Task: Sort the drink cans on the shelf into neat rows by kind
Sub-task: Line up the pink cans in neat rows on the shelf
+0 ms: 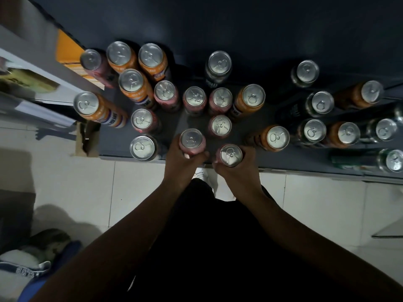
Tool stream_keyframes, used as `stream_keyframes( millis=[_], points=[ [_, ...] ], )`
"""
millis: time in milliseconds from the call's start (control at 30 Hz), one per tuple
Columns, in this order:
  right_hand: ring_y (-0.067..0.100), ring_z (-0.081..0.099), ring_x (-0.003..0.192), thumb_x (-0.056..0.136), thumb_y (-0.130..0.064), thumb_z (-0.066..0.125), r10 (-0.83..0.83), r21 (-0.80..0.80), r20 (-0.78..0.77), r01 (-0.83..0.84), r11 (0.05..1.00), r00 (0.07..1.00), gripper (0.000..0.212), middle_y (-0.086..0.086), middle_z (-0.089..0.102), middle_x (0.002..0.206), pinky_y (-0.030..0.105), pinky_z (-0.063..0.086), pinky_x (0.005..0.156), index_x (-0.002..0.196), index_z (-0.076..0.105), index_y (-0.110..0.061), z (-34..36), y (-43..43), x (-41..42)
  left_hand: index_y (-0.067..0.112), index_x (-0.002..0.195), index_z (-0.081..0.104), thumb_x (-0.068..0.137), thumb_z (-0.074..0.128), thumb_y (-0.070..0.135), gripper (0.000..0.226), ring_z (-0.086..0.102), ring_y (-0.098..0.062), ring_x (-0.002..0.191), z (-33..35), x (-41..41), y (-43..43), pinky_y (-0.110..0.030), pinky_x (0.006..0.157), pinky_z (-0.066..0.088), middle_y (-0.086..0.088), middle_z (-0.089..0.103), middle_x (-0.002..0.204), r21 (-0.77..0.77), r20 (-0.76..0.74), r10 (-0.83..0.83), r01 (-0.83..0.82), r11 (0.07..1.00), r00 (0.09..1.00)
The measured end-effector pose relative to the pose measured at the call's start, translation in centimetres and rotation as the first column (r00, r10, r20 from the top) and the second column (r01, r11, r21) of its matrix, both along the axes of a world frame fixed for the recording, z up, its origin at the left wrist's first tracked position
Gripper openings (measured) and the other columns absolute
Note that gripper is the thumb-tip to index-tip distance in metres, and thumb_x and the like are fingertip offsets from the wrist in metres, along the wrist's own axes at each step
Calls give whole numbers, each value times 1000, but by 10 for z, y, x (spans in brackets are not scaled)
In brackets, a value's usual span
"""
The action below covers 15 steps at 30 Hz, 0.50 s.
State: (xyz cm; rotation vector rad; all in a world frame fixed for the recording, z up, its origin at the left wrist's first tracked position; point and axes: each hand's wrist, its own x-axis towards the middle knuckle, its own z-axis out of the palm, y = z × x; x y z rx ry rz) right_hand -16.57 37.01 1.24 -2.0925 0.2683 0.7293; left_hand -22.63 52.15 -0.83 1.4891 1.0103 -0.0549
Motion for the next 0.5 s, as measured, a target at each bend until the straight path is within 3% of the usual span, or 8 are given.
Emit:
stream_keyframes(
  millis=[100, 167, 233, 300, 367, 433, 500],
  points=[
    [7, 71, 89, 58, -28, 93, -2, 44, -44, 4, 999, 999, 67, -9, 72, 99, 39, 61, 81, 113, 56, -23, 22, -2, 2, 12, 125, 60, 70, 87, 6, 62, 72, -20, 92, 25, -9, -1, -29, 71, 58, -13, 72, 109, -140, 19, -7, 10, 990, 1000],
    [9, 73, 88, 55, -29, 93, 8, 63, -62, -4, 998, 998, 65, -7, 75, 98, 43, 62, 81, 112, 61, -23, 36, -5, 10, 4, 122, 62, 79, 79, -3, 48, 72, -12, 81, 45, -12, -1, -20, 65, 54, -12, 74, 100, -190, 37, 28, -21, 982, 999],
    [6, 73, 86, 62, -24, 91, 13, 120, -51, -7, 993, 999, 53, -8, 76, 95, 38, 63, 80, 108, 65, -23, 52, -8, 18, 13, 117, 66, 85, 77, 4, 35, 72, -5, 80, 62, -14, -2, -16, 65, 52, 1, 77, 94, -213, 52, 79, -66, 975, 996],
    [2, 73, 81, 74, -18, 87, -21, 215, -31, 27, 976, 999, 33, -9, 76, 88, 21, 59, 68, 101, 67, -23, 73, -8, 24, 24, 112, 67, 91, 73, 16, 23, 73, -5, 87, 75, -16, 0, -18, 71, 54, 7, 78, 96, -248, 73, 113, -91, 964, 991],
    [9, 74, 88, 82, -26, 82, -93, 294, -51, 104, 950, 994, 25, -6, 76, 91, 18, 54, 63, 103, 69, -22, 88, -7, 27, 27, 108, 67, 95, 68, 25, 13, 75, -10, 90, 87, -15, 0, -24, 75, 57, 7, 78, 96, -307, 93, 128, -94, 947, 987],
    [23, 75, 97, 79, -47, 79, -148, 346, -153, 193, 918, 977, 45, 4, 77, 100, 30, 59, 72, 112, 70, -17, 102, -5, 29, 27, 107, 67, 93, 66, 34, 16, 75, -14, 90, 98, -13, -2, -30, 75, 58, 4, 79, 97, -357, 110, 149, -100, 929, 983],
    [28, 75, 96, 74, -65, 75, -153, 416, -304, 275, 867, 941, 65, 9, 77, 104, 44, 60, 83, 119, 68, -18, 113, -5, 33, 25, 113, 66, 82, 69, 45, 36, 76, -19, 92, 109, -9, -4, -35, 72, 60, -2, 78, 101, -405, 133, 178, -110, 908, 975]
  ],
)
